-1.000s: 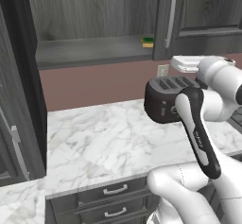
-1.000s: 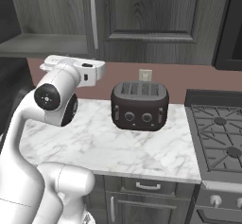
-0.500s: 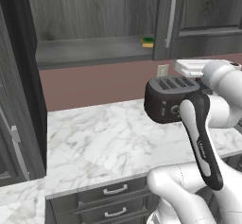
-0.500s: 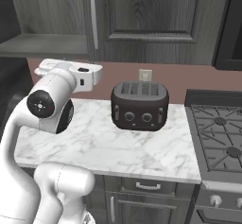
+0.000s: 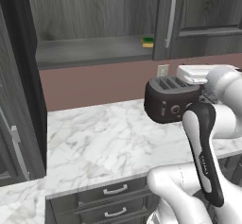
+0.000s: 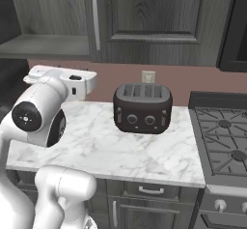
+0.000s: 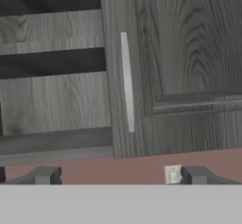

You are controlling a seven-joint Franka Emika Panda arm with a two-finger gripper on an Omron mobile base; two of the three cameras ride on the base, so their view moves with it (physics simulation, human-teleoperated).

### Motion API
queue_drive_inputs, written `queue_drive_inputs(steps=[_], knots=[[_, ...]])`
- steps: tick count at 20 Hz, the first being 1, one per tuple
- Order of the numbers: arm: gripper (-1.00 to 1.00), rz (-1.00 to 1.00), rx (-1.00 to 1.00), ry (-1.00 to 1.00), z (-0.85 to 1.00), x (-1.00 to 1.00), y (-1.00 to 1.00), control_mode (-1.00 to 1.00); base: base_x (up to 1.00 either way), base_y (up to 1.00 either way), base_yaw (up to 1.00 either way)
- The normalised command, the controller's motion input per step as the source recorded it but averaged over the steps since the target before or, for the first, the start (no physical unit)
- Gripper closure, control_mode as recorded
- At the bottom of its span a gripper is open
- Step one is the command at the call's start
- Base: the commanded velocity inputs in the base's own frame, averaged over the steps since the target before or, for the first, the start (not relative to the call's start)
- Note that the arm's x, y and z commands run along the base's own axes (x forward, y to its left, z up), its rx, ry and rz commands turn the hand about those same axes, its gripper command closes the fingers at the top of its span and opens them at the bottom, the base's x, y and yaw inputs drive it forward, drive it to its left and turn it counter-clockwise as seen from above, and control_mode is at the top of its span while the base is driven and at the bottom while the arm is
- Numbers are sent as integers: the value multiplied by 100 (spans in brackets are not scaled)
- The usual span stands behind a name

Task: Pick up the sponge and sponge from the sink, and place them back in the cabinet, and close the cabinet doors.

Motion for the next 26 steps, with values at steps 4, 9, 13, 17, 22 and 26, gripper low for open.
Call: queue_drive_inputs(steps=[4,9,13,17,22,26], knots=[[-100,0,0,0,-4,-42,37,-100,0,0,0],[-100,0,0,0,-1,-49,38,-100,0,0,0],[-100,0,0,0,0,-44,31,-100,0,0,0],[-100,0,0,0,0,-42,30,-100,0,0,0],[-100,0,0,0,-2,-37,40,-100,0,0,0],[-100,0,0,0,-1,-35,40,-100,0,0,0]])
